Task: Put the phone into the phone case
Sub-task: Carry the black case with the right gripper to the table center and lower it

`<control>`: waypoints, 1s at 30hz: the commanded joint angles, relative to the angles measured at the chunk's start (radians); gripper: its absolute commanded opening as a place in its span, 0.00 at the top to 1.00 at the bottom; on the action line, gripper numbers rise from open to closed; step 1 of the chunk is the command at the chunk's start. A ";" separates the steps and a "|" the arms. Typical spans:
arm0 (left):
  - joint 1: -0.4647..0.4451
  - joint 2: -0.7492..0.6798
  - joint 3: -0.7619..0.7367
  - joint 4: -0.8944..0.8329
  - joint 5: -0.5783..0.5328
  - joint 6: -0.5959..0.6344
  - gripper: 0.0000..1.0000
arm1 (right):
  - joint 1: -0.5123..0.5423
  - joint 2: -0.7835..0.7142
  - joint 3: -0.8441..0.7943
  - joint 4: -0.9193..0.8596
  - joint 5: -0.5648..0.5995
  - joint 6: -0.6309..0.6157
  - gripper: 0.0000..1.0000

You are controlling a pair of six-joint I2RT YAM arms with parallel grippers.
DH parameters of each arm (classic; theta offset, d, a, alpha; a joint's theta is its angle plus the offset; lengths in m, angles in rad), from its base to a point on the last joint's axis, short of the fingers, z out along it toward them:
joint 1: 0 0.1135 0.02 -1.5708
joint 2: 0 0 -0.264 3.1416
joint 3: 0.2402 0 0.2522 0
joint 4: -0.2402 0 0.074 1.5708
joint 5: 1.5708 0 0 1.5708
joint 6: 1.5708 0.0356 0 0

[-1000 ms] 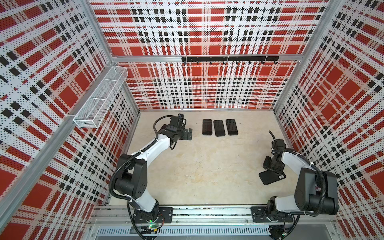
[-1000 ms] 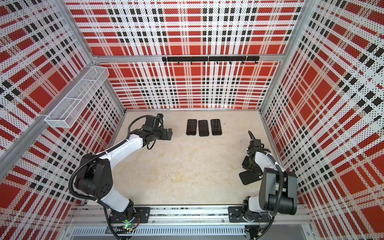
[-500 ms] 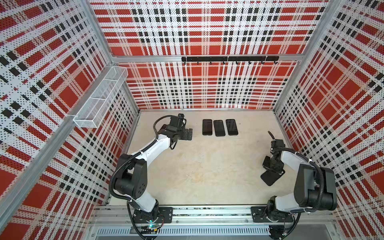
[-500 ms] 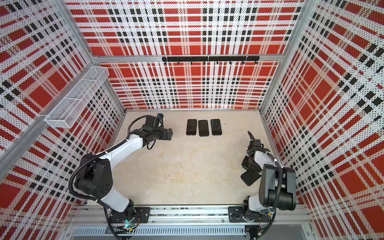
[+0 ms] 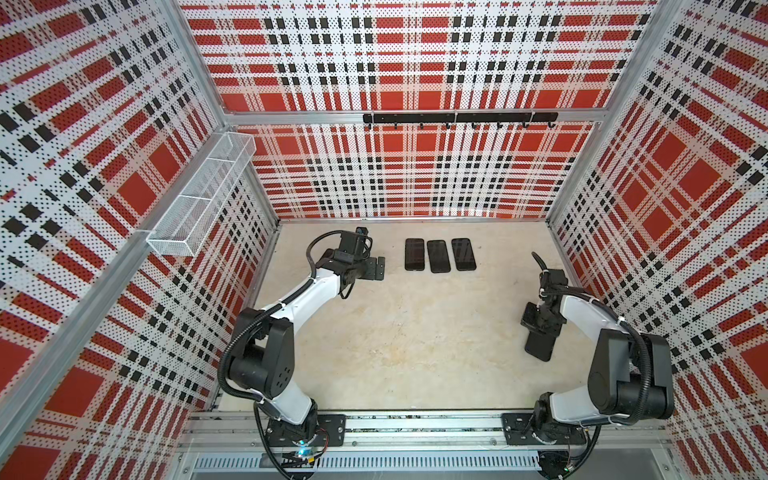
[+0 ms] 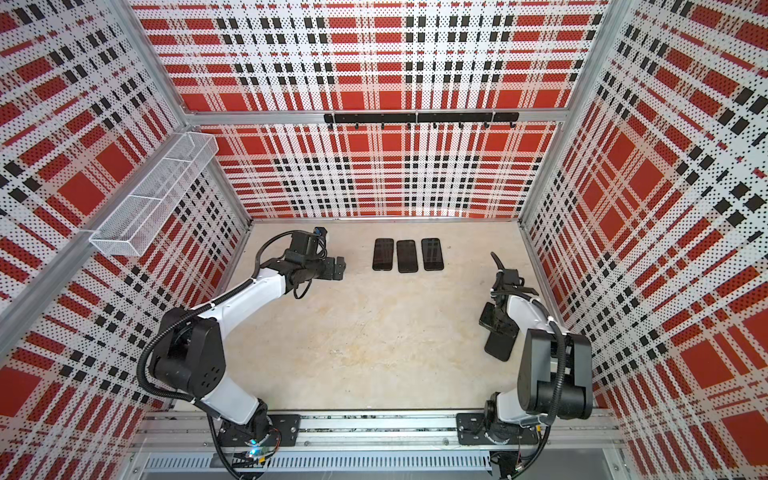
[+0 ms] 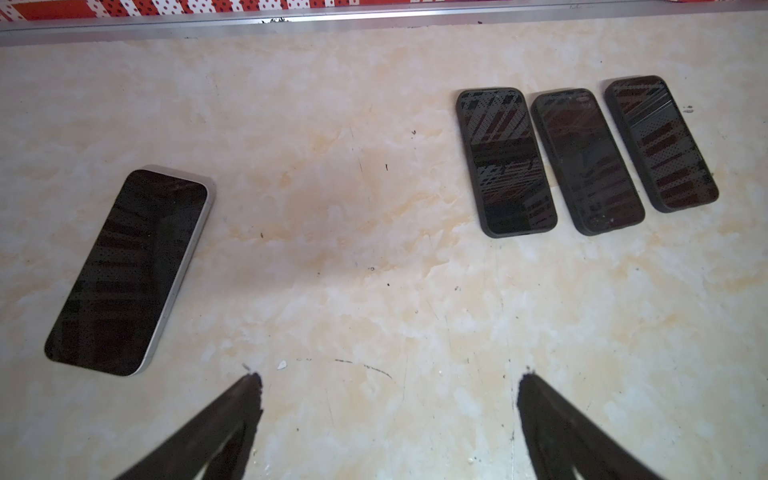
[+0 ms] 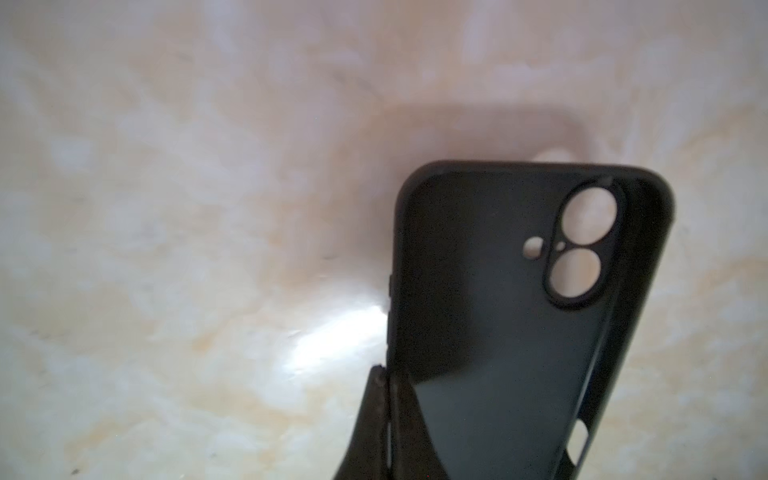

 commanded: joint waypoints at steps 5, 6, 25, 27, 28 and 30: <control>0.061 -0.023 0.034 -0.003 0.011 -0.011 0.02 | 0.227 0.025 0.197 -0.035 -0.155 -0.172 1.00; 0.067 -0.020 0.034 -0.002 0.006 -0.011 0.02 | 0.261 0.032 0.214 -0.028 -0.188 -0.213 1.00; 0.259 0.037 0.054 -0.039 -0.070 0.014 0.02 | 0.627 0.246 0.353 -0.121 -0.259 -1.412 1.00; 0.260 0.045 0.054 -0.041 -0.077 0.016 0.02 | 0.646 0.307 0.402 -0.159 -0.242 -1.409 1.00; 0.260 0.050 0.054 -0.042 -0.078 0.017 0.02 | 0.658 0.332 0.414 -0.155 -0.222 -1.409 1.00; 0.259 0.059 0.058 -0.048 -0.079 0.020 0.02 | 0.688 0.367 0.427 -0.142 -0.191 -1.414 1.00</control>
